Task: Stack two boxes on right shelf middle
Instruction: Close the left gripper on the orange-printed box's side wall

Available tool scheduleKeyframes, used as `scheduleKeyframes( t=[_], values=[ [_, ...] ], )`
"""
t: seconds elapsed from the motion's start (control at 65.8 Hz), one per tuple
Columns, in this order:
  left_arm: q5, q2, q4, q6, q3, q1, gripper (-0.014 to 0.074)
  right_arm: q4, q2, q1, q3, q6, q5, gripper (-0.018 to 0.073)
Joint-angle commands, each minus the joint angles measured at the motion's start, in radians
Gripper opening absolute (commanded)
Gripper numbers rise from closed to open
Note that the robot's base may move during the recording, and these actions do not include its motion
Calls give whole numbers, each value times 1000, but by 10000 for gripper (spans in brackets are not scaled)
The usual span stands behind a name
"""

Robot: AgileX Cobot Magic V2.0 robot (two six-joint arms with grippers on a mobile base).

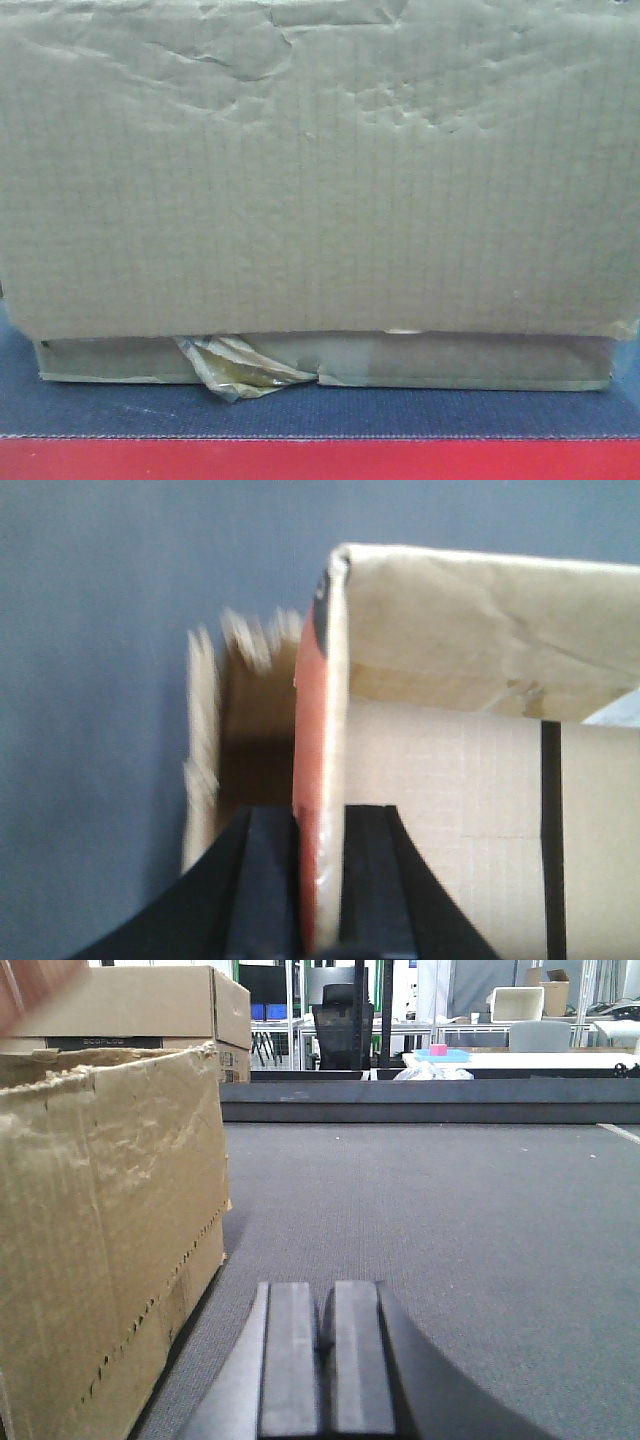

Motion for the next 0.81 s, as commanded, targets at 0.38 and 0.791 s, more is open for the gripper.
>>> scheduleKeyframes(
  t=[0.38,0.791],
  values=[
    [-13,193,-73,-20,103,-7,-111,-9,-4,-4,0,-6,-19,-162],
    [-13,201,-75,-14,99,-7,203,-9,-4,-4,0,-6,-19,-162]
  ],
)
